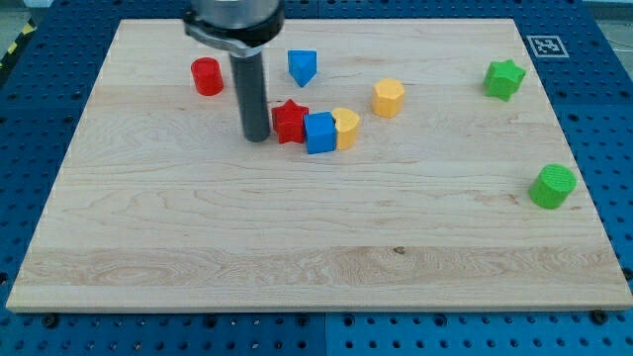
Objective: Move the red circle to the top left of the red star
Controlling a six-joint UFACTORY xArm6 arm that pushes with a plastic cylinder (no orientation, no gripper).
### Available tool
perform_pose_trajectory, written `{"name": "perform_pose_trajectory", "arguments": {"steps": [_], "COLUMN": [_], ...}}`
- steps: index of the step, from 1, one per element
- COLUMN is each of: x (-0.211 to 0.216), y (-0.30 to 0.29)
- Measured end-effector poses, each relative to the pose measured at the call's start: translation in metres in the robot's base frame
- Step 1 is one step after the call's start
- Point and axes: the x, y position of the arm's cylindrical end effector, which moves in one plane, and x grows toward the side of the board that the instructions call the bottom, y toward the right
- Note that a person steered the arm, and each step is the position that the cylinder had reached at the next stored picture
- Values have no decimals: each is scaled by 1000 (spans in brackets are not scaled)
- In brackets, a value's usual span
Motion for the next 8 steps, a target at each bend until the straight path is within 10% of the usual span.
{"name": "perform_pose_trajectory", "arguments": {"steps": [4, 8], "x": [-131, -92], "y": [-121, -43]}}
